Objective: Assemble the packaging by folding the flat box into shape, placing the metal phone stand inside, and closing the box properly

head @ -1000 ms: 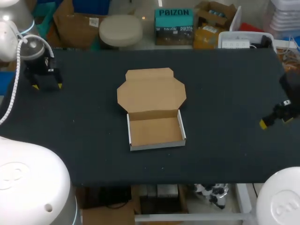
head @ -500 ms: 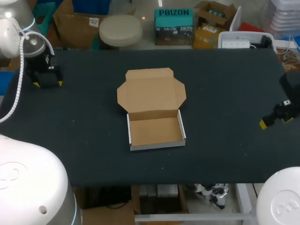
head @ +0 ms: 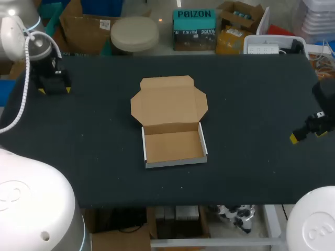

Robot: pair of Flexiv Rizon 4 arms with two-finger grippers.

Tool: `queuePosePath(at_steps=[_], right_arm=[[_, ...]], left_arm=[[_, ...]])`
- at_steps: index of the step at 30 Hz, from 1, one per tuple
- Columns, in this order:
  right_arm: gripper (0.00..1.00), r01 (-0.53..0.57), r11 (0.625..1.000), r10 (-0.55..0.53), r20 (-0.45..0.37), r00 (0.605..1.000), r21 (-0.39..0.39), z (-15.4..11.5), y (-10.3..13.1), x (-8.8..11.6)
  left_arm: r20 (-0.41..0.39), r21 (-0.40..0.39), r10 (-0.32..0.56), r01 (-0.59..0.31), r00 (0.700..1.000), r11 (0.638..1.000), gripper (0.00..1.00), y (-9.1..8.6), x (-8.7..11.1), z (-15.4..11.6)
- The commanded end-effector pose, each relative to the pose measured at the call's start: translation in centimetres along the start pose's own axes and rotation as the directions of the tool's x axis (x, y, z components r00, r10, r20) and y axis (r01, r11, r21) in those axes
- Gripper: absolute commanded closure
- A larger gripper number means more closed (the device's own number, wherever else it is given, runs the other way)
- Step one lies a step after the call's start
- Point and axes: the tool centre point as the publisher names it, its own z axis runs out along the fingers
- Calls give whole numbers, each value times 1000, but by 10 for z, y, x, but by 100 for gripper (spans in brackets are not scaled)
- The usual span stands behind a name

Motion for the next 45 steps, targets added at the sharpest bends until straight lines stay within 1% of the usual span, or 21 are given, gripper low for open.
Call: queuePosePath(at_steps=[1, 15, 33, 45], right_arm=[[0, 0, 1000, 0, 6, 1000, -1, -1, -2, 3], [0, 0, 1000, 0, 6, 1000, -1, -1, -2, 3], [0, 0, 1000, 0, 6, 1000, -1, -1, -2, 3], [0, 0, 1000, 0, 6, 1000, -1, -1, -2, 3]], left_arm=[[4, -14, -1, 1, 1000, 1000, 0, -7, 1, 1], [6, -18, -4, 4, 1000, 1000, 0, -19, 0, 3], [8, -21, -13, 13, 1000, 1000, 0, -29, 2, 5], [10, -20, -28, 28, 1000, 999, 0, -38, -2, 6]])
